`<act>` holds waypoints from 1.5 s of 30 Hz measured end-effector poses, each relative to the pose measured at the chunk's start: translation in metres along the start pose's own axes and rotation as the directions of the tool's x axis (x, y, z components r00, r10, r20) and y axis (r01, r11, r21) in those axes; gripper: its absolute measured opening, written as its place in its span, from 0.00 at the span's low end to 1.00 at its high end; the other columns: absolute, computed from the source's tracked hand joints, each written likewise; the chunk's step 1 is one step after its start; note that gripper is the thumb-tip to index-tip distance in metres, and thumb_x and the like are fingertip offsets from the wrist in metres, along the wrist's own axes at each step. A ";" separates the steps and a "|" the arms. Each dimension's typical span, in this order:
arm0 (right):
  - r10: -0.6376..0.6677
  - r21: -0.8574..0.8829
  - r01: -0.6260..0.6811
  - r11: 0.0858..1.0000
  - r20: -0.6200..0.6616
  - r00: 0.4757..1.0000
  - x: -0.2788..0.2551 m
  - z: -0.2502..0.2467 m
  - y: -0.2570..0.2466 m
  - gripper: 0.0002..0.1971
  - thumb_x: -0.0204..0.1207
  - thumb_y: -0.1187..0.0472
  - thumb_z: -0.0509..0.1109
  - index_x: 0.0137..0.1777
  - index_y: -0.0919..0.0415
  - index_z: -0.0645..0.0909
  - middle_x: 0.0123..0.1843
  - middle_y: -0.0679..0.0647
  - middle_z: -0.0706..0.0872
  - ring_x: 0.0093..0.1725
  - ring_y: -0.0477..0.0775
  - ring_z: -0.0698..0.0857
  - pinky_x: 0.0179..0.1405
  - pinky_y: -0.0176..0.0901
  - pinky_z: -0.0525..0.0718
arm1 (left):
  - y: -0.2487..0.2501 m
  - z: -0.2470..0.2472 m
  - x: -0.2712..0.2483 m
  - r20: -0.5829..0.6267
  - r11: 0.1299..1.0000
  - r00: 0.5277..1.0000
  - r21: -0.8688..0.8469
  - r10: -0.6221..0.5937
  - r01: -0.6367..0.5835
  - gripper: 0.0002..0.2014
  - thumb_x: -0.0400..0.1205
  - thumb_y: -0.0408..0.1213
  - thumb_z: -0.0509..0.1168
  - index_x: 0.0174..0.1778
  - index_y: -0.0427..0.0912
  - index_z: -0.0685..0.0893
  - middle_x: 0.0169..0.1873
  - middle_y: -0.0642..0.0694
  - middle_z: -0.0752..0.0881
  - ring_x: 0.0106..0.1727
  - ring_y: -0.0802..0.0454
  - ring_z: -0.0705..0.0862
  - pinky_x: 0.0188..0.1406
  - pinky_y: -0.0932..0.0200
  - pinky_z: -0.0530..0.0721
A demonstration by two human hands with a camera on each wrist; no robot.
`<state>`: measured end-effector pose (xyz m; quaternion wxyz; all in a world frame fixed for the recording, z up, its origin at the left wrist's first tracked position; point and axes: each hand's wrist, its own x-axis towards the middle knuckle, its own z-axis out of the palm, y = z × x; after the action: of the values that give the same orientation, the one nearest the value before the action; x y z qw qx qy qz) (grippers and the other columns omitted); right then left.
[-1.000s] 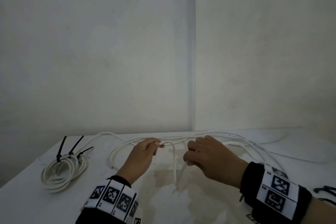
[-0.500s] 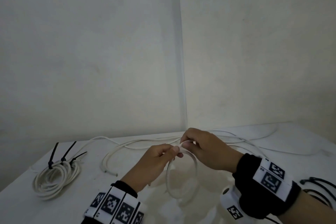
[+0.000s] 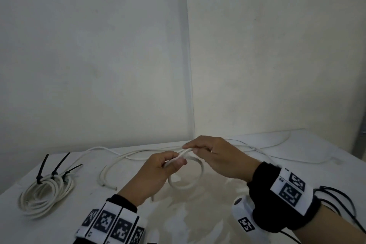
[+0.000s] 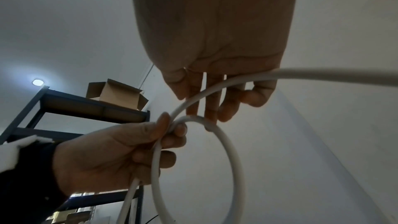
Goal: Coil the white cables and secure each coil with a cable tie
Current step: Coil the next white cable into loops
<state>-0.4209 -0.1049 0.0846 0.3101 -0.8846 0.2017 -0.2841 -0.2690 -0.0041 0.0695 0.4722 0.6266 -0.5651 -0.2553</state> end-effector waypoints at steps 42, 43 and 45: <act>0.121 0.079 -0.108 0.991 -0.177 0.977 0.000 0.001 0.014 0.12 0.77 0.57 0.68 0.31 0.55 0.78 0.26 0.44 0.82 0.24 0.37 0.75 0.27 0.26 0.71 | 0.005 -0.002 0.007 -0.122 0.955 0.990 0.296 0.070 -0.031 0.05 0.79 0.40 0.67 0.43 0.43 0.86 0.29 0.53 0.83 0.24 0.64 0.81 0.25 0.75 0.73; 0.121 0.083 -0.109 0.991 -0.162 0.979 0.000 0.004 0.014 0.12 0.77 0.57 0.68 0.31 0.55 0.78 0.26 0.45 0.82 0.24 0.38 0.74 0.26 0.27 0.71 | 0.004 -0.001 0.007 -0.141 0.940 0.985 0.339 0.100 -0.046 0.06 0.79 0.40 0.66 0.41 0.43 0.85 0.29 0.54 0.82 0.25 0.62 0.80 0.26 0.74 0.73; 0.121 0.104 -0.108 0.989 -0.130 0.984 -0.002 0.007 0.013 0.12 0.78 0.58 0.67 0.32 0.54 0.77 0.25 0.45 0.82 0.22 0.38 0.74 0.25 0.27 0.70 | 0.004 0.001 0.007 -0.163 0.905 0.972 0.416 0.168 -0.086 0.06 0.80 0.39 0.66 0.38 0.45 0.84 0.29 0.54 0.80 0.29 0.60 0.77 0.30 0.74 0.73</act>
<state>-0.4201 -0.1108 0.0707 0.3538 -0.8341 0.2589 -0.3348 -0.2698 -0.0107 0.0745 0.4003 0.6947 -0.5964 -0.0383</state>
